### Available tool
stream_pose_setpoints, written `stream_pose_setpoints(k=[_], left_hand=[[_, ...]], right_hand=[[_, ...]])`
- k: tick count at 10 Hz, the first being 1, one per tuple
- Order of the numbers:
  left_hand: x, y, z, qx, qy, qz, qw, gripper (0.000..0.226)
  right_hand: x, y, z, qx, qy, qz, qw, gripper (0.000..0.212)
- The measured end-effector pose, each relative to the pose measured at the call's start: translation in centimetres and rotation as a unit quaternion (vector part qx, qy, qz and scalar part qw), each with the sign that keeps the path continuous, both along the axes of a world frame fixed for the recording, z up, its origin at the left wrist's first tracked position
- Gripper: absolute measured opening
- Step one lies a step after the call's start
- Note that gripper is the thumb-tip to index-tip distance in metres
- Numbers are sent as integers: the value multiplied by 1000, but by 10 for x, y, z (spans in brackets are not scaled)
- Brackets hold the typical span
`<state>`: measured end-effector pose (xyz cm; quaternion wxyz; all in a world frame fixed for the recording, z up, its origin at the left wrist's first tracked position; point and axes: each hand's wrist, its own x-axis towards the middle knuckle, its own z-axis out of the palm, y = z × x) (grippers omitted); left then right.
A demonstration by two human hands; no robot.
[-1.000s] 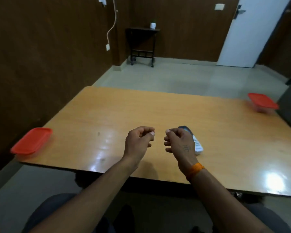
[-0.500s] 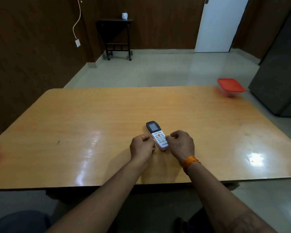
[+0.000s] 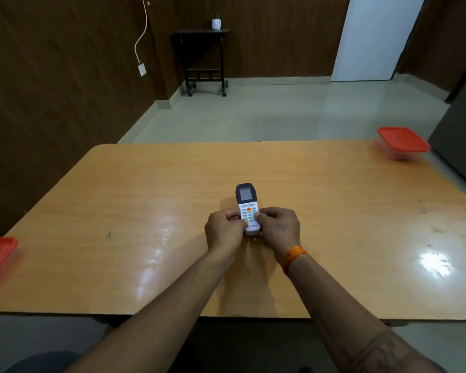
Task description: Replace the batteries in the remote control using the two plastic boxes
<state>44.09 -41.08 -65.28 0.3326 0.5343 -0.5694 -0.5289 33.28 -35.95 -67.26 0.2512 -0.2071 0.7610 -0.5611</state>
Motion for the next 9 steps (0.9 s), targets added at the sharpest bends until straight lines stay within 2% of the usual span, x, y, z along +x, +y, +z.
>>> stream_pose_setpoints(k=[2,3,5,8,9], left_hand=[[27,-63,7,-5,-59,-11,998,31],[30,-84,6,-9,-74,-18,997,31],[20,-100,2,-15,-77,-26,997,31],[21,-100,-5,-5,-55,-16,998,31],[23,-102,-3,-11,-49,-10,999,32]], right_hand=[[30,-60,3,6,-36,-18,999,6],[34,-78,4,25,-42,-30,998,20],[27,-94,7,41,-21,-52,998,10],[24,-91,5,36,-33,-27,998,12],[20,-84,14,33,-6,-37,999,14]])
